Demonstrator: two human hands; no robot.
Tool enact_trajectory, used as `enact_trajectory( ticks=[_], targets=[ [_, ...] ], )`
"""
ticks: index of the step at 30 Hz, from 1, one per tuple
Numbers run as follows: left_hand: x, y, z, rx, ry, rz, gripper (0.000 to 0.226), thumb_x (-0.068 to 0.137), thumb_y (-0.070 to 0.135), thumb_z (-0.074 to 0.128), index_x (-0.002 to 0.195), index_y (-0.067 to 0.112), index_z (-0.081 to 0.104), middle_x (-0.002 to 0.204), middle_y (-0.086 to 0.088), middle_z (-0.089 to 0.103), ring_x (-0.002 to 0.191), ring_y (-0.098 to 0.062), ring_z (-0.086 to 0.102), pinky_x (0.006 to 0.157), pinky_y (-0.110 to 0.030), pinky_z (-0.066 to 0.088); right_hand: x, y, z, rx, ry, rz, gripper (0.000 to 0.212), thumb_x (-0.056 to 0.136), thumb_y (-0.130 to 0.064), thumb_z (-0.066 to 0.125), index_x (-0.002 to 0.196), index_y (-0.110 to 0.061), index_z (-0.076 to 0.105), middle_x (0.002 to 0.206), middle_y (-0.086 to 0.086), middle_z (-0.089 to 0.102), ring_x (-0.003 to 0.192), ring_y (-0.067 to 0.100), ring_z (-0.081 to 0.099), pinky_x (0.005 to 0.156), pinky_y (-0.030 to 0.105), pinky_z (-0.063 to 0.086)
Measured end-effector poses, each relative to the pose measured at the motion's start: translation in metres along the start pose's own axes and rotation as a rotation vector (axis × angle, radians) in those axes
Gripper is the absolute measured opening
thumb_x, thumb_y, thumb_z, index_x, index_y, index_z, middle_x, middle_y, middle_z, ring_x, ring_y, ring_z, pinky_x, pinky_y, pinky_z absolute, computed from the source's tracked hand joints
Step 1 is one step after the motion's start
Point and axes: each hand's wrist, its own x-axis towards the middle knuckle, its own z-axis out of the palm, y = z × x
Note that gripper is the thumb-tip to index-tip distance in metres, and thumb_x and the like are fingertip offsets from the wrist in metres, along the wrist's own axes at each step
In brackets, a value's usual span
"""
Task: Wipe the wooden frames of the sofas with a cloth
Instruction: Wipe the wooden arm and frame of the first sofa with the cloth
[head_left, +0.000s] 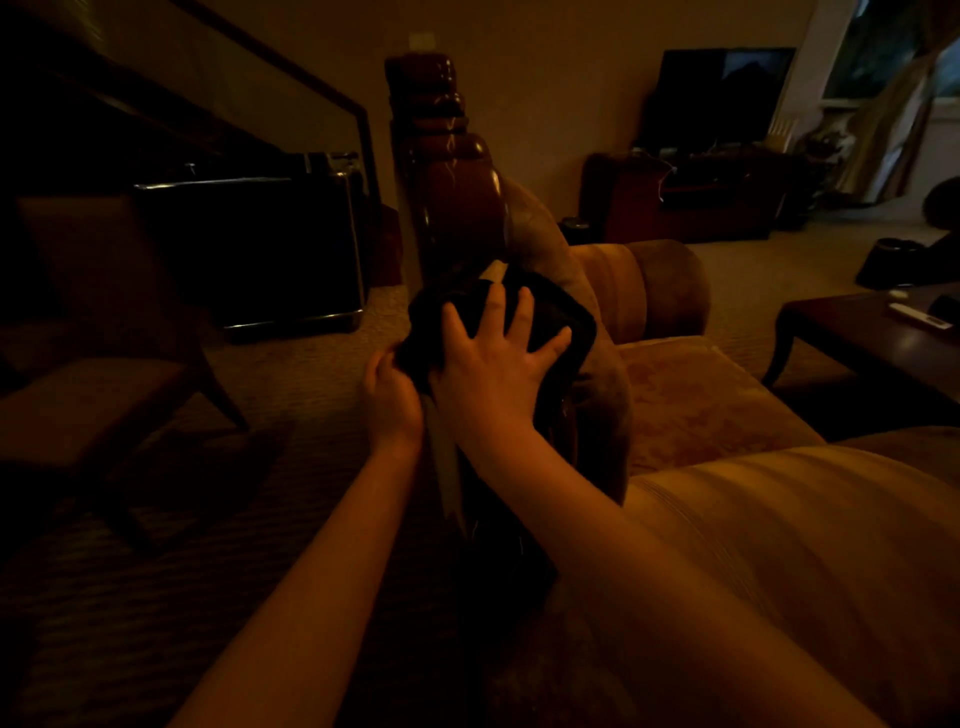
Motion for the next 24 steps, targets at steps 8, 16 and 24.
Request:
enact_trajectory(
  ticks=[8,16,24],
  targets=[
    [0.02,0.007,-0.015,-0.006,0.084,-0.161,0.031,0.098,0.017,0.036,0.116,0.009,0.059,0.115,-0.013,0.06,0.104,-0.024,0.056,0.089,-0.038,0.044,0.049,-0.024,-0.008,-0.19,-0.156,-0.044,0.051,0.094,-0.029,0.048,0.143,-0.022,0.033,0.153,0.021,0.014,0.14,0.047,0.008,0.102,0.074,0.006],
    [0.016,0.01,-0.023,-0.053,0.078,-0.133,0.022,0.096,0.018,0.038,0.1,0.013,0.059,0.091,0.0,0.056,0.097,-0.018,0.054,0.101,-0.041,0.04,-0.036,-0.002,0.018,-0.169,0.094,-0.166,0.045,0.075,-0.034,0.072,0.119,-0.028,0.062,0.155,0.009,0.023,0.142,0.036,0.018,0.103,0.071,0.011],
    [0.031,0.024,-0.013,0.003,0.067,-0.072,0.024,0.096,0.015,0.036,0.089,0.014,0.059,0.083,0.0,0.055,0.087,-0.015,0.053,0.078,-0.031,0.042,0.037,-0.025,-0.006,-0.21,-0.159,-0.122,0.047,0.09,-0.028,0.056,0.135,-0.022,0.046,0.155,0.016,0.008,0.141,0.044,0.003,0.103,0.072,0.005]
  ],
)
